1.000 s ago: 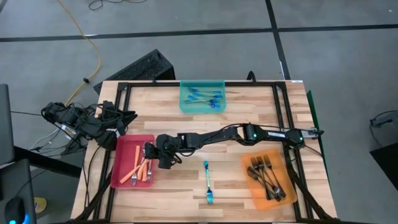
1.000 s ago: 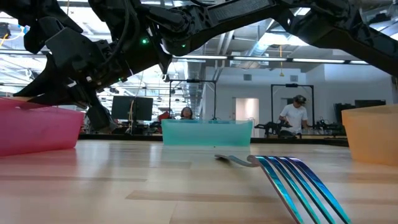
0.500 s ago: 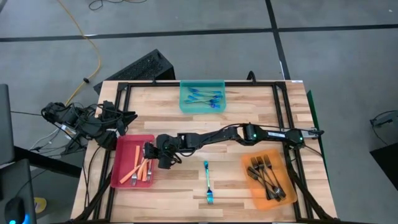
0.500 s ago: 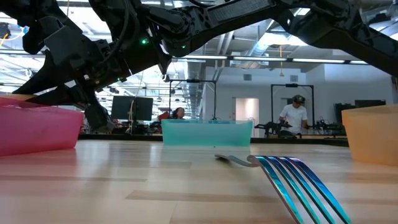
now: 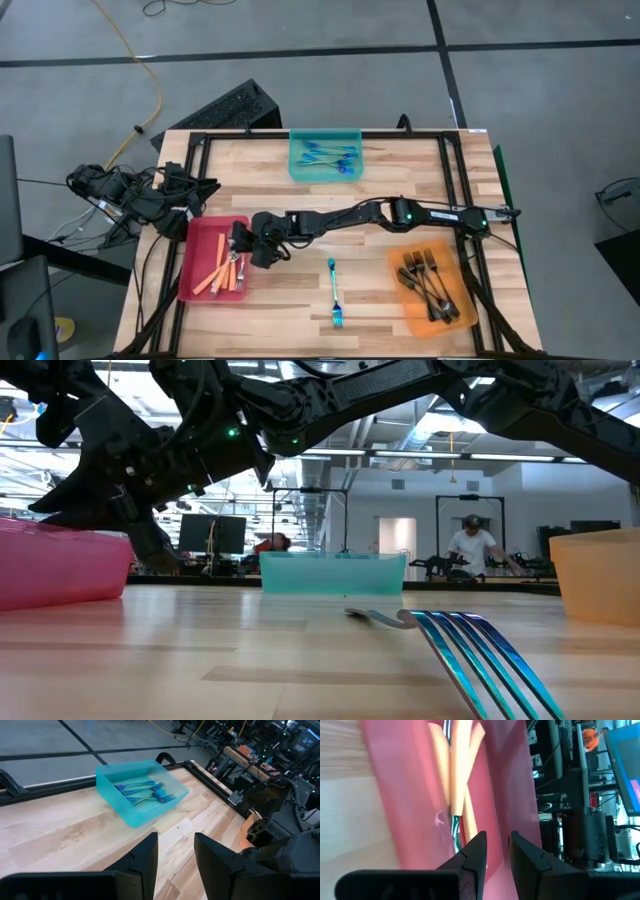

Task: Sort silverware by color (type)
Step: Put the blue fork into the blue bin

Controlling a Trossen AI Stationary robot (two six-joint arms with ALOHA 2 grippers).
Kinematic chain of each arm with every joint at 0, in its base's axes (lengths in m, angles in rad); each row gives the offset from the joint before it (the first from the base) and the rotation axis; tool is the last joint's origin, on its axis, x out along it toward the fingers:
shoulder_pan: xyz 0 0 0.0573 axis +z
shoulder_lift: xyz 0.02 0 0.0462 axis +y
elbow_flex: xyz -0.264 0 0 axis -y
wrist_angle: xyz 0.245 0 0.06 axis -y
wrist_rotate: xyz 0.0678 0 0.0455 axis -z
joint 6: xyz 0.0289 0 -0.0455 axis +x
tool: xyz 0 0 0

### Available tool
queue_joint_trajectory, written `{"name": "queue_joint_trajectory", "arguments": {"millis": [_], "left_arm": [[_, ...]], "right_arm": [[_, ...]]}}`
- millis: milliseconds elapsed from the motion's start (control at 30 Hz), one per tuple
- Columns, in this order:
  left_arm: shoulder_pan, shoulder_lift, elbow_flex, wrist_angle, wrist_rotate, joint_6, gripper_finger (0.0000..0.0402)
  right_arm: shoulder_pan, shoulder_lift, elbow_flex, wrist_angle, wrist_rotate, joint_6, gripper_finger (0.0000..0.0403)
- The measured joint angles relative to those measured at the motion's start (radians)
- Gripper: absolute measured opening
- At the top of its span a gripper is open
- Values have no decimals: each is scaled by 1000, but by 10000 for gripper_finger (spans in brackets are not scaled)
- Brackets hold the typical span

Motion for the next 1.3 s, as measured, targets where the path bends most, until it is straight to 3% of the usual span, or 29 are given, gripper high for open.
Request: {"name": "queue_joint_trajectory", "arguments": {"millis": [200,567,800,1000,1100,1167,1233,1300], "left_arm": [[0,0,0,0,0,0,112],[0,0,0,-29,1,0,112],[0,0,0,-61,-1,-8,112],[0,0,0,-62,-2,-6,112],[0,0,0,-62,-13,-6,112],[0,0,0,-62,-21,-7,112],[0,0,0,-62,-24,-6,112],[0,1,0,-62,-27,-6,112]], "right_arm": [[5,0,0,51,10,2,103],[44,0,1,102,169,65,103],[67,0,1,100,379,208,103],[105,-29,2,62,671,340,103],[133,-77,2,-56,904,512,103],[148,-123,4,-216,992,647,103],[164,-179,0,-420,1012,818,102],[177,-245,2,-620,942,1023,102]]}}
